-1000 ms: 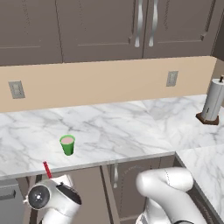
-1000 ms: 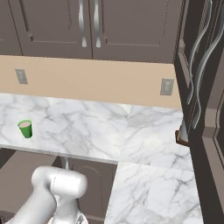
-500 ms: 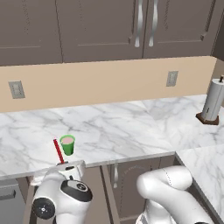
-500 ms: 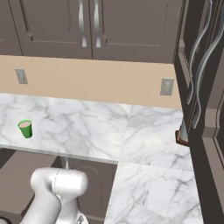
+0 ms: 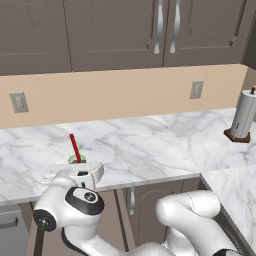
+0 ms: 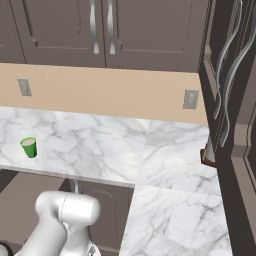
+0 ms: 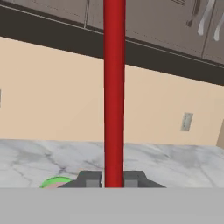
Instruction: Pick up the straw from the left drawer and put it inside the smoothie cup.
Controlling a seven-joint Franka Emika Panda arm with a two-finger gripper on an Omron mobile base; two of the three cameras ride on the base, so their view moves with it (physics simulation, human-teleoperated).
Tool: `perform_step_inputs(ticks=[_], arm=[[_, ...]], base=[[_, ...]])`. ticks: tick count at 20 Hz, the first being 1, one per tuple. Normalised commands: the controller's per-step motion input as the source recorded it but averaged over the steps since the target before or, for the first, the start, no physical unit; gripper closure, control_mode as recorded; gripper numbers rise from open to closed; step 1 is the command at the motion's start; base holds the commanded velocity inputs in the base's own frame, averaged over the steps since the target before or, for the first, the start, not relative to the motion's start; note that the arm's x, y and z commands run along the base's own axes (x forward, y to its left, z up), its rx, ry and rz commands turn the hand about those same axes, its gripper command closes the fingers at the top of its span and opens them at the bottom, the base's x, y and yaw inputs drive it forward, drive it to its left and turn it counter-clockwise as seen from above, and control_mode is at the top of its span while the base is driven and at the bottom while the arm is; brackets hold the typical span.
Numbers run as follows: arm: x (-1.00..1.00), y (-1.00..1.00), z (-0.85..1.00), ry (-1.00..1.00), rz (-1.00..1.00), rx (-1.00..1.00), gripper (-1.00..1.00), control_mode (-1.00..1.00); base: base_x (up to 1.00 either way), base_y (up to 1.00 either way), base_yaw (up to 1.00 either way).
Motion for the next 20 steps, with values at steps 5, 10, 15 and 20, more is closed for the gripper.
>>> perform_step_inputs(ticks=[5,10,15,20], arm=[[0.41,-0.07,0.04,0.02,-0.02,0.00,1.00,-1.00],[0.55,-0.07,0.00,0.04,0.00,0.00,1.00,-1.00],[0.53,-0.08,0.00,0.00,0.00,0.00,1.00,-1.00],[0.43,0.00,-0.04,0.00,0.00,0.00,1.00,-1.00]], base=[[0.00,0.00,0.00],[0.00,0.00,0.00],[0.00,0.00,0.00],[0.00,0.00,0.00]])
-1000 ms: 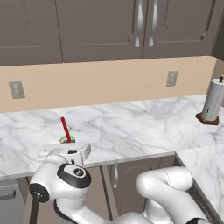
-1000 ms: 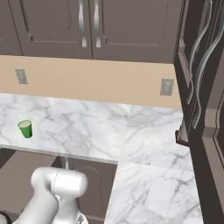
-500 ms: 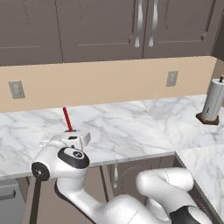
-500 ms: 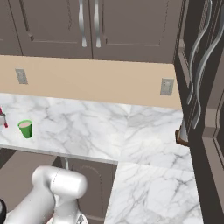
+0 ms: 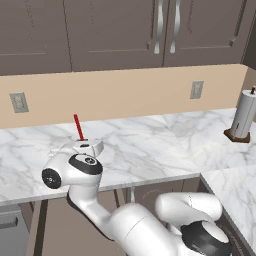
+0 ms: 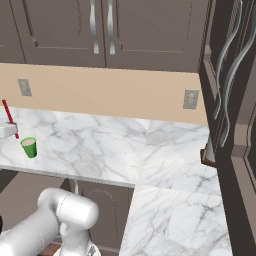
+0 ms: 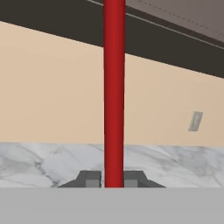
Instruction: Pick up the straw from the left drawer and put it inside the smoothie cup.
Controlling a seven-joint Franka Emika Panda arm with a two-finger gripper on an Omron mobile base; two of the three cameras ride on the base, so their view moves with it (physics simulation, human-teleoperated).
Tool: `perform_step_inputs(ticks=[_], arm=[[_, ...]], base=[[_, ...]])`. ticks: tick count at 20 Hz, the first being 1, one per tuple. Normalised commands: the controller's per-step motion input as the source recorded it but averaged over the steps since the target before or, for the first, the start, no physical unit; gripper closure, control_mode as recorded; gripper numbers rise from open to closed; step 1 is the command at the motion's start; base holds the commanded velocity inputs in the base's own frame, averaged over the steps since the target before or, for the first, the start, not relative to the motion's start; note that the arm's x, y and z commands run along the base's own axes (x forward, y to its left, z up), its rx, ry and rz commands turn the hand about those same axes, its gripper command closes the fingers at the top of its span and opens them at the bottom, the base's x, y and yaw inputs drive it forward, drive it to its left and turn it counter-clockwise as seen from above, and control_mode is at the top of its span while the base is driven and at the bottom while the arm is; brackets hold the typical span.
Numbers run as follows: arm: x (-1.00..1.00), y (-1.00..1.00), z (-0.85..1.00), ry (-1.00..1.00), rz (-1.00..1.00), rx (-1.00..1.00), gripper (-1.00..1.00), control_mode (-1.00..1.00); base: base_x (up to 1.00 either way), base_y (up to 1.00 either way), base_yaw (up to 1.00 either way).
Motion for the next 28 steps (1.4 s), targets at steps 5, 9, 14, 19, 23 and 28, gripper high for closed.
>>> perform_step_inputs(ticks=[5,9,14,19,23,28], arm=[[0.37,0.00,-0.06,0.02,0.00,0.00,1.00,-1.00],[0.33,0.00,-0.25,0.08,0.00,0.00,1.00,-1.00],[0.24,0.00,-0.30,0.07,0.00,0.00,1.00,-1.00],[0.21,0.00,-0.27,0.04,0.00,0.00,1.00,-1.00],[0.17,0.01,-0.22,0.01,0.00,0.00,1.00,-1.00],[0.06,0.02,-0.17,0.00,0.00,0.00,1.00,-1.00]], base=[[0.00,0.00,0.00],[0.00,0.00,0.00],[0.00,0.00,0.00],[0.00,0.00,0.00],[0.00,0.00,0.00],[0.00,0.00,0.00]])
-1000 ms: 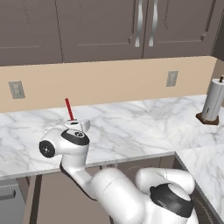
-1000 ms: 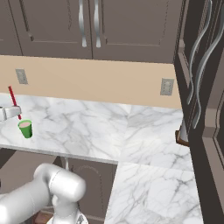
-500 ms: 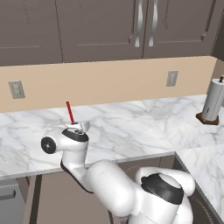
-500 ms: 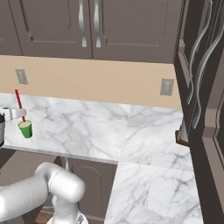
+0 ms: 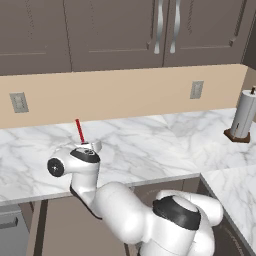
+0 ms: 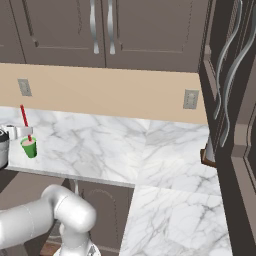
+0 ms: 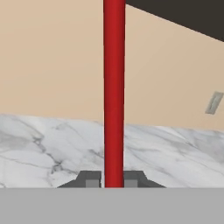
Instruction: Pick up the straw from the left drawer and put it inside the smoothie cup.
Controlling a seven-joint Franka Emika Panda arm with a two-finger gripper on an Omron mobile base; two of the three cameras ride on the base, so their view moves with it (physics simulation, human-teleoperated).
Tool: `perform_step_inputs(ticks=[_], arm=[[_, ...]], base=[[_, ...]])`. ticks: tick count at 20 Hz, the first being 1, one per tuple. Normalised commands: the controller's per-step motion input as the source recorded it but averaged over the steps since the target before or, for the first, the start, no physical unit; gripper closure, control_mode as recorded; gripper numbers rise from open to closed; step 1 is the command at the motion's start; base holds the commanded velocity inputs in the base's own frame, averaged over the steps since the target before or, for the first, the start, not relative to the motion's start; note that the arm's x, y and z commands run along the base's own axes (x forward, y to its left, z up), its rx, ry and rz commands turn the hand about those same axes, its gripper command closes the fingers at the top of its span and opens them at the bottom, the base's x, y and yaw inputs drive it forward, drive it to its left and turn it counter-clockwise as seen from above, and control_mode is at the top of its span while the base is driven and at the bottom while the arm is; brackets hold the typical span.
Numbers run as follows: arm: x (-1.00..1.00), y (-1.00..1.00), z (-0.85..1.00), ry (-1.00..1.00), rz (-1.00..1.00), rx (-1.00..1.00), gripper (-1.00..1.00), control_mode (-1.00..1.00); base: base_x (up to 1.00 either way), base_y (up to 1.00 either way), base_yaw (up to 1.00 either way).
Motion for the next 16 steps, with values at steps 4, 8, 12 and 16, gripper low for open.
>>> perform_step_inputs(ticks=[4,8,12,16], arm=[[0.11,0.20,-0.15,0.00,0.00,0.00,1.00,-1.00],[0.12,0.17,-0.12,0.00,0.00,0.00,1.00,-1.00],[0.15,0.19,-0.11,0.00,0.00,0.00,1.00,-1.00],[0.14,0.20,-0.14,0.00,0.00,0.00,1.00,-1.00]], base=[[0.00,0.00,0.00],[0.00,0.00,0.00],[0.00,0.00,0.00],[0.00,0.00,0.00]])
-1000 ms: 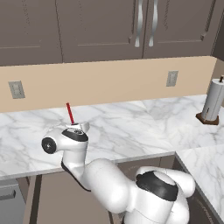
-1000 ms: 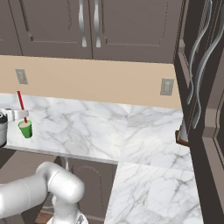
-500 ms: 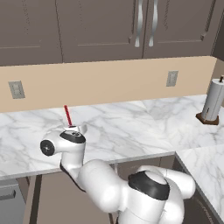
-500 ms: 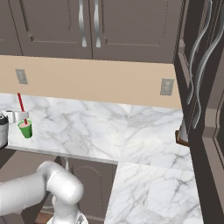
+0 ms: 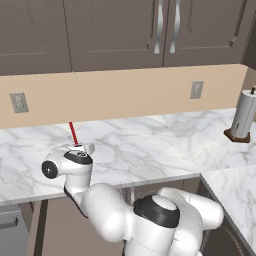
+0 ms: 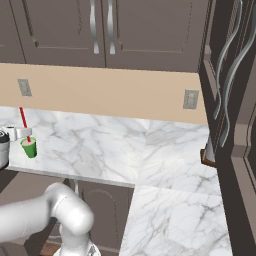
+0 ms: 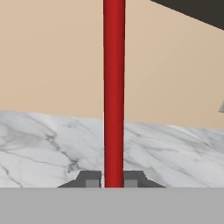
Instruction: Pick up the straw from the left drawer and put it inside the smoothie cup.
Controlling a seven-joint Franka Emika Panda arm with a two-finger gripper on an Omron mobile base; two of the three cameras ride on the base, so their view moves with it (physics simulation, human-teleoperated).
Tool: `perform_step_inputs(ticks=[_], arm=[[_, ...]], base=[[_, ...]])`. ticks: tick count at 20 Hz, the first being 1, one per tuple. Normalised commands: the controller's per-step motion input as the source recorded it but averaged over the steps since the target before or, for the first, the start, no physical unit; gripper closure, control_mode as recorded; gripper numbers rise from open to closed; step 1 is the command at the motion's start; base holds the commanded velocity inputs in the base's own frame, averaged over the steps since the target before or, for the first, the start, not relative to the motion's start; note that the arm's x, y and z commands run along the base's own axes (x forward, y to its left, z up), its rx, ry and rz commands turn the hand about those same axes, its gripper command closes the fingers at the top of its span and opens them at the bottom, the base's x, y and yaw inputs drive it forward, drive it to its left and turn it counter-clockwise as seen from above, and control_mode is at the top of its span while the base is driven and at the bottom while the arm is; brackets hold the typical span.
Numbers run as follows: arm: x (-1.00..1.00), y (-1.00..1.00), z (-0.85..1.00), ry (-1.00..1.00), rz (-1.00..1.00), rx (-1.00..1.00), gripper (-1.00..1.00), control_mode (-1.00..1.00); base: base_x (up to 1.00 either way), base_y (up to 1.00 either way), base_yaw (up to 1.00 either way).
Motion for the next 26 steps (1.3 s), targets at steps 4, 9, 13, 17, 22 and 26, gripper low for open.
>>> perform_step_inputs(ticks=[4,9,13,17,22,26], arm=[[0.11,0.16,-0.14,0.00,0.00,0.00,1.00,-1.00],[0.09,0.15,-0.16,0.00,0.00,0.00,1.00,-1.00],[0.13,0.13,-0.09,0.00,0.00,0.00,1.00,-1.00],[0.13,0.10,-0.09,0.00,0.00,0.00,1.00,-1.00],[0.12,0.11,-0.13,0.00,0.00,0.00,1.00,-1.00],[0.01,0.06,-0.13,0.00,0.00,0.00,1.00,-1.00]], base=[[0.00,0.00,0.00],[0.00,0.00,0.00],[0.00,0.00,0.00],[0.00,0.00,0.00],[0.00,0.00,0.00],[0.00,0.00,0.00]])
